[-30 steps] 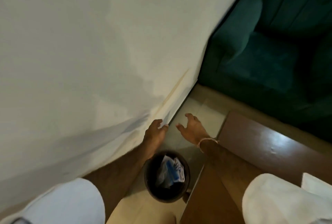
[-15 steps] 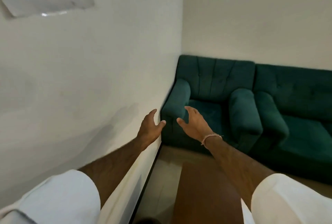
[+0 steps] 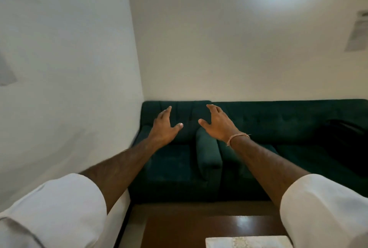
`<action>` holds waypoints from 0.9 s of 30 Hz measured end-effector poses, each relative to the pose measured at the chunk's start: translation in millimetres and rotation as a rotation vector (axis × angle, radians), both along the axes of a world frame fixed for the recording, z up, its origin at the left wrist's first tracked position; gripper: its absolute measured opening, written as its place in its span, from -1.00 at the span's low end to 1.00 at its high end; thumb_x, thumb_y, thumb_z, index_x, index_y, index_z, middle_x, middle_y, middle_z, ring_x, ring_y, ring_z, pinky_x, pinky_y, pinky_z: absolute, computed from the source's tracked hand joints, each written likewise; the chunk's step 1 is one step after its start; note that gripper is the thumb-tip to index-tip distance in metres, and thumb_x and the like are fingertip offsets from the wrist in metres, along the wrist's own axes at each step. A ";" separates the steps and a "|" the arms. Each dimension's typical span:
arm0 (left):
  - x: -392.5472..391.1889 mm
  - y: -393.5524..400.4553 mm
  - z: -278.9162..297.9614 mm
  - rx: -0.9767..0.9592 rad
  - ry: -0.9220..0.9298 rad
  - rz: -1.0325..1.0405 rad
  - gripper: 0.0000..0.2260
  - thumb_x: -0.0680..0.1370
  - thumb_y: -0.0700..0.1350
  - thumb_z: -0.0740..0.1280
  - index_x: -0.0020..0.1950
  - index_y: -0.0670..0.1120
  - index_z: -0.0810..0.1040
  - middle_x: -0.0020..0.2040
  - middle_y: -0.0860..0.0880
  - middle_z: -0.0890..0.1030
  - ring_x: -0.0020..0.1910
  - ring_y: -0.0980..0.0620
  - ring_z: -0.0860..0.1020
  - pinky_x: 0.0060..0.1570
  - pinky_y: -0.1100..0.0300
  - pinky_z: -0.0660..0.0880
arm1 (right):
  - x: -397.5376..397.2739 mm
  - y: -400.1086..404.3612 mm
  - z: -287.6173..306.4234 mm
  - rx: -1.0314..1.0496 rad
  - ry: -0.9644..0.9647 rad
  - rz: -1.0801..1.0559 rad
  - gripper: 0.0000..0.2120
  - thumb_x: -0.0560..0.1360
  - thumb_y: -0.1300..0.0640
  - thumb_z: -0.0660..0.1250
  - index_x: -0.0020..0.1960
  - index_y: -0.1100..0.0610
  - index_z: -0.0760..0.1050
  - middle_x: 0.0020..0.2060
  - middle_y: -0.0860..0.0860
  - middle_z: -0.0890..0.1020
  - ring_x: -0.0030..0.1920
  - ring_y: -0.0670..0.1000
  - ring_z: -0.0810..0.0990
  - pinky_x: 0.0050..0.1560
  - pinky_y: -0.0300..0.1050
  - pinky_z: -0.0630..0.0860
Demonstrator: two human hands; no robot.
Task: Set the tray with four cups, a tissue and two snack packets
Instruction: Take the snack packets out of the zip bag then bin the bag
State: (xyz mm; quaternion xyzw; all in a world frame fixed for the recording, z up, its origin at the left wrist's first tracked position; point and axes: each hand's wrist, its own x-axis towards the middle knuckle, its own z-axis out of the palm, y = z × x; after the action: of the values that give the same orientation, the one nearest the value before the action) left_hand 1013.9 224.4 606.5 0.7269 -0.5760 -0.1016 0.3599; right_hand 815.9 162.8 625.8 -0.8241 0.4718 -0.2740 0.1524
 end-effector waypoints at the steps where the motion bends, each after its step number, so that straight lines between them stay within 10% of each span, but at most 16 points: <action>1: -24.8 -7.2 3.5 0.007 -0.002 -0.010 -0.25 0.56 0.10 0.35 0.63 -0.01 0.01 0.62 -0.11 0.11 0.57 -0.14 0.14 0.51 -0.08 0.18 | -25.3 -5.2 3.7 -0.007 0.003 -0.019 -0.32 0.57 -0.11 0.27 0.56 0.12 0.11 0.53 0.09 0.24 0.48 0.17 0.29 0.45 0.10 0.30; 27: -620.6 -197.5 -49.9 0.203 -0.053 -0.556 -0.27 0.57 0.11 0.32 0.63 0.03 0.00 0.60 -0.10 0.14 0.56 -0.13 0.14 0.50 -0.11 0.20 | -631.5 -93.0 -54.2 0.087 0.080 -0.611 -0.33 0.55 -0.14 0.28 0.54 0.11 0.16 0.54 0.11 0.22 0.50 0.16 0.26 0.49 0.12 0.25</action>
State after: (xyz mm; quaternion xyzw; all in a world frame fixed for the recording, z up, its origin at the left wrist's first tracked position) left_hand 393.3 26.9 556.6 0.5758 -0.7491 -0.2346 0.2287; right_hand 184.4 69.9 571.5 -0.6470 0.7146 -0.2539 0.0795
